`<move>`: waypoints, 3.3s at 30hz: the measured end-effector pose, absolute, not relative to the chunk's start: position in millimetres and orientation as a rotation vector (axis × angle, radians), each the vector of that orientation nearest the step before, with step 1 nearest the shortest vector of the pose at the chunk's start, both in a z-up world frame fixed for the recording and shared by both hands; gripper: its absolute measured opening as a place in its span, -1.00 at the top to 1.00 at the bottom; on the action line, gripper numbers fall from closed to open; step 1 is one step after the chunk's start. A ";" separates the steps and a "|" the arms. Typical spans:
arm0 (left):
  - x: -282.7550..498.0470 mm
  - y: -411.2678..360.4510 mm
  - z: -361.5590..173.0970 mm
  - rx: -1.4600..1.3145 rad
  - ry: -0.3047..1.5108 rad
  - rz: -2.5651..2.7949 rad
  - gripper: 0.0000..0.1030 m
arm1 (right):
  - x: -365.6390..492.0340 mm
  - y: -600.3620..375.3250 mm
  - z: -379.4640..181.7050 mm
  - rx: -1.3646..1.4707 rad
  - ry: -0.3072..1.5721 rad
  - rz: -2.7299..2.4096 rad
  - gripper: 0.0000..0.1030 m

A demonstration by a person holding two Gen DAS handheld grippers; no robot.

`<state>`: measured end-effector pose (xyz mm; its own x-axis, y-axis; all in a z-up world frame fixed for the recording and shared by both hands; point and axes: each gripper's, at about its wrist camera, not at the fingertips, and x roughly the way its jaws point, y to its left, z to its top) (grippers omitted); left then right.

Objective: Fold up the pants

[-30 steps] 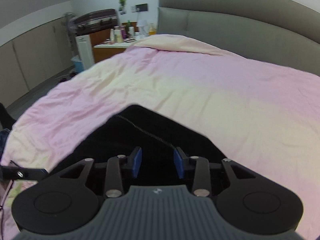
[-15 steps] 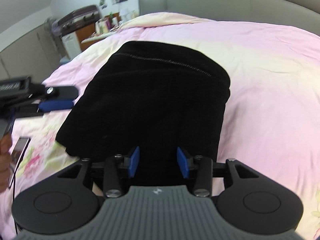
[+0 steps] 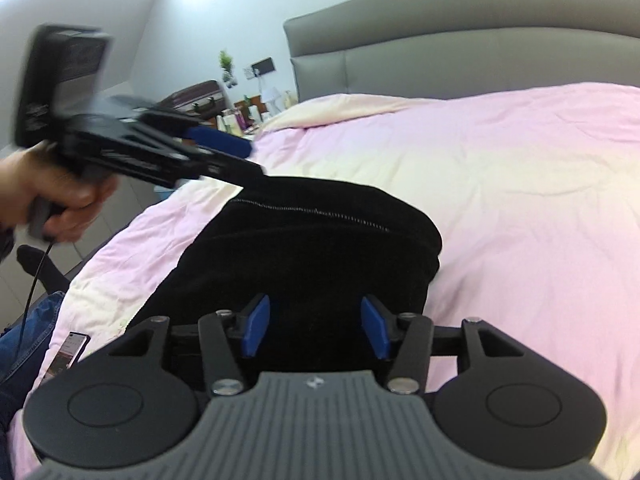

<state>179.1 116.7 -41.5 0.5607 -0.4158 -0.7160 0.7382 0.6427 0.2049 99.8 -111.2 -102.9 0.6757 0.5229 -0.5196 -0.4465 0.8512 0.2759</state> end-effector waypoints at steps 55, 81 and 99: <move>245.7 140.2 -30.5 0.161 0.733 -0.375 -0.09 | 122.4 -118.5 -162.9 0.290 0.800 0.668 0.16; 115.6 228.5 -138.2 -0.170 0.929 -0.300 -0.59 | 80.5 -92.4 -151.7 0.138 0.793 0.484 0.09; 124.4 269.6 -137.0 -0.423 0.938 -0.328 -0.75 | 101.2 -123.4 -122.9 0.271 0.837 0.453 -0.19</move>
